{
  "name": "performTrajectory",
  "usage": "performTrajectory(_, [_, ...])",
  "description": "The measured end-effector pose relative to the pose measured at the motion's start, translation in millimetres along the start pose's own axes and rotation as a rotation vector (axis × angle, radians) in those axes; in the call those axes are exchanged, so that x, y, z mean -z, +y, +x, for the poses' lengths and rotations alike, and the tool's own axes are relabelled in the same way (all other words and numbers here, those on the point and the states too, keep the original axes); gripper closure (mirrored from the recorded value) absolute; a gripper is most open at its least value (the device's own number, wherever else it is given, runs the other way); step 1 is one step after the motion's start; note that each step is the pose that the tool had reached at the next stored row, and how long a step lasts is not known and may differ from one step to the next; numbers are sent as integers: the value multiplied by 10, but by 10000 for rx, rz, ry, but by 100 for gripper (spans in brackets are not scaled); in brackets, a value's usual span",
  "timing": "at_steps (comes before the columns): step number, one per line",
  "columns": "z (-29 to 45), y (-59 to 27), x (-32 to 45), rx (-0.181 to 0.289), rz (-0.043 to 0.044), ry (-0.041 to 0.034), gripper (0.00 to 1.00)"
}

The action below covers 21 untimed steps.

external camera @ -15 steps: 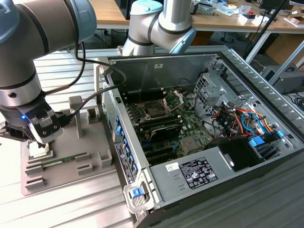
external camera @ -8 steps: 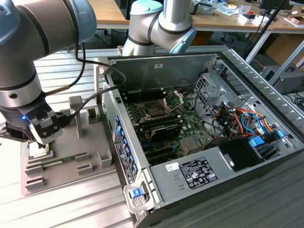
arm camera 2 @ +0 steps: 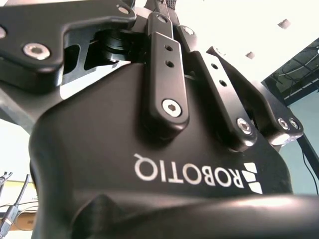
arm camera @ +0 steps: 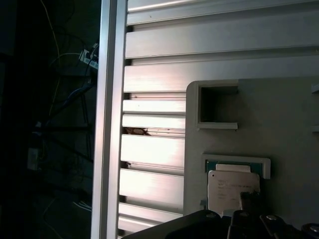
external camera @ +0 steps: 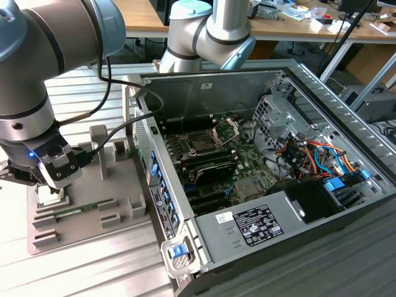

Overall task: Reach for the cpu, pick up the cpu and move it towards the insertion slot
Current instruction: 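Pick up the cpu and move it towards the insertion slot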

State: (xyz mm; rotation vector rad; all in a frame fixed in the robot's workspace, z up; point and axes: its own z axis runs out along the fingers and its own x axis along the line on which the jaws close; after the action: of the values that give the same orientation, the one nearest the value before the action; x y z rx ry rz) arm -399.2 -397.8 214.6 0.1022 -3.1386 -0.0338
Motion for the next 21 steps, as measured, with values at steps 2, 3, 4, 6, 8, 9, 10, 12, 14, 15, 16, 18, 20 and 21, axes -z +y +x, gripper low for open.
performTrajectory(2, [1, 0, -7, -1, 1, 1, 90])
performTrajectory(3, [3, 0, -12, -2, 0, 1, 90])
performTrajectory(4, [5, 1, -15, -1, -1, -2, 90])
performTrajectory(6, [22, 2, -22, -2, 0, 0, 90])
performTrajectory(8, [47, 3, -29, -1, 0, 0, 90])
performTrajectory(9, [63, 3, -33, 0, 0, 1, 90])
performTrajectory(10, [69, 3, -37, 0, 0, 0, 90])
performTrajectory(12, [77, 4, -46, 1, 0, 0, 90])
performTrajectory(14, [79, 4, -51, 0, 1, 3, 90])
performTrajectory(15, [79, 4, -57, 0, 1, 2, 90])
performTrajectory(16, [79, 4, -60, 0, 0, 2, 90])
performTrajectory(18, [79, 4, -65, 0, 1, 2, 90])
performTrajectory(20, [79, 4, -65, 0, 0, 1, 90])
performTrajectory(21, [79, 4, -65, 0, 0, 1, 90])
